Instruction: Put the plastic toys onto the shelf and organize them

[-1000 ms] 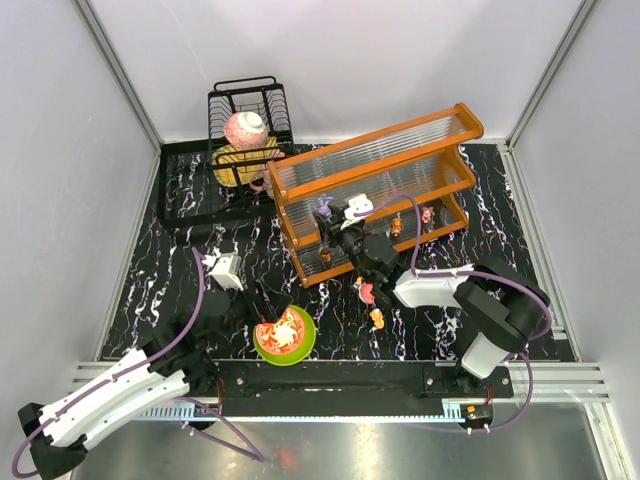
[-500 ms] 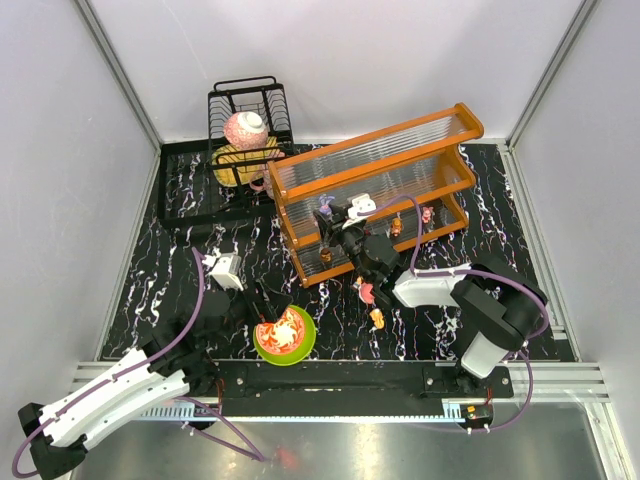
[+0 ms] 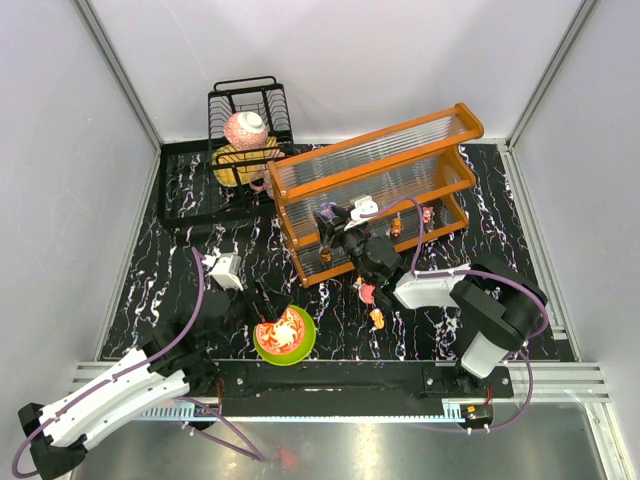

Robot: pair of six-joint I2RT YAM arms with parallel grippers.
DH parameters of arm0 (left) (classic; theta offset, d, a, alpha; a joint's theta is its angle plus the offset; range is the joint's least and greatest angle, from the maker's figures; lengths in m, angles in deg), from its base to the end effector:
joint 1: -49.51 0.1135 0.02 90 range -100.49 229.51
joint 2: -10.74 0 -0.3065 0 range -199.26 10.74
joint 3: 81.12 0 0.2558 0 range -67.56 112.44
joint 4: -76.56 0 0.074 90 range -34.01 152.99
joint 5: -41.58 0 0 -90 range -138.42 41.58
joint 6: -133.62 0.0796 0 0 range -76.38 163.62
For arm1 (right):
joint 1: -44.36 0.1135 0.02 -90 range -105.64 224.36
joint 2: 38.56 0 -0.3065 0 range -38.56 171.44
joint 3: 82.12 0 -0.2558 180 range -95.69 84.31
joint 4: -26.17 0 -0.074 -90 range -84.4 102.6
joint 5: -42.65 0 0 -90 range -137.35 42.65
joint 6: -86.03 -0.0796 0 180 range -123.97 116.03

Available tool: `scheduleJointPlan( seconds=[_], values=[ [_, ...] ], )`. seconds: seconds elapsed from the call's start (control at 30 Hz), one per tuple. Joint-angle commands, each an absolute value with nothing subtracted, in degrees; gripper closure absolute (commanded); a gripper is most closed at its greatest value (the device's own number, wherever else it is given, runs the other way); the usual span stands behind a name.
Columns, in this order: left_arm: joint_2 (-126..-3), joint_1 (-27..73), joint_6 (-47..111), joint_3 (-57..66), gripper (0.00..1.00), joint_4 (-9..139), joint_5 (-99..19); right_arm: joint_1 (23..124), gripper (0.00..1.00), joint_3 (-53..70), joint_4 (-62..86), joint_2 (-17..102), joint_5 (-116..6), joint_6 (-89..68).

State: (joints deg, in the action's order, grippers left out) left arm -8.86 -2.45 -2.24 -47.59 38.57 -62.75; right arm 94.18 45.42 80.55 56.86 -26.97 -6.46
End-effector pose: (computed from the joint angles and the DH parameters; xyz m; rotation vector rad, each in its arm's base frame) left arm 0.0879 -0.0804 0.2163 -0.0585 2.0794 -0.8423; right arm 0.2675 0.2738 0.2737 -0.2744 1.3764 0.5173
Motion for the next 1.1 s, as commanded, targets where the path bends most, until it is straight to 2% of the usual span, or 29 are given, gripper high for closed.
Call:
scheduleJointPlan(
  seconds=[0.0, 0.1, 0.47, 0.57, 0.73, 0.87, 1.07],
  values=[
    [-8.6, -2.52, -1.99, -47.87, 0.01, 39.7, -63.98, 93.75, 0.43, 45.73, 84.32, 56.1, -25.38, -6.52],
    [-8.42, -2.61, -2.25, -48.13, 0.01, 39.7, -63.8, 93.67, 0.37, 45.82, 84.15, 55.93, -25.64, -6.52],
    [-8.16, -2.61, -2.17, -47.96, 0.01, 39.52, -64.07, 93.75, 0.28, 45.73, 83.53, 54.79, -26.26, -6.35],
    [-8.33, -2.52, -2.08, -47.78, 0.01, 39.52, -64.15, 93.75, 0.16, 45.73, 83.36, 54.43, -27.31, -6.26],
    [-8.68, -2.61, -2.08, -47.08, 0.01, 39.35, -64.07, 93.75, 0.05, 45.99, 83.53, 54.17, -28.45, -6.96],
    [-8.51, -2.61, -2.08, -45.85, 0.01, 38.12, -64.33, 93.75, 0.0, 46.78, 82.74, 51.98, -29.51, -7.49],
    [-7.63, -2.52, -1.64, -43.74, 0.01, 35.22, -65.73, 93.75, 0.0, 50.11, 76.78, 43.63, -29.34, -7.75]
  ],
)
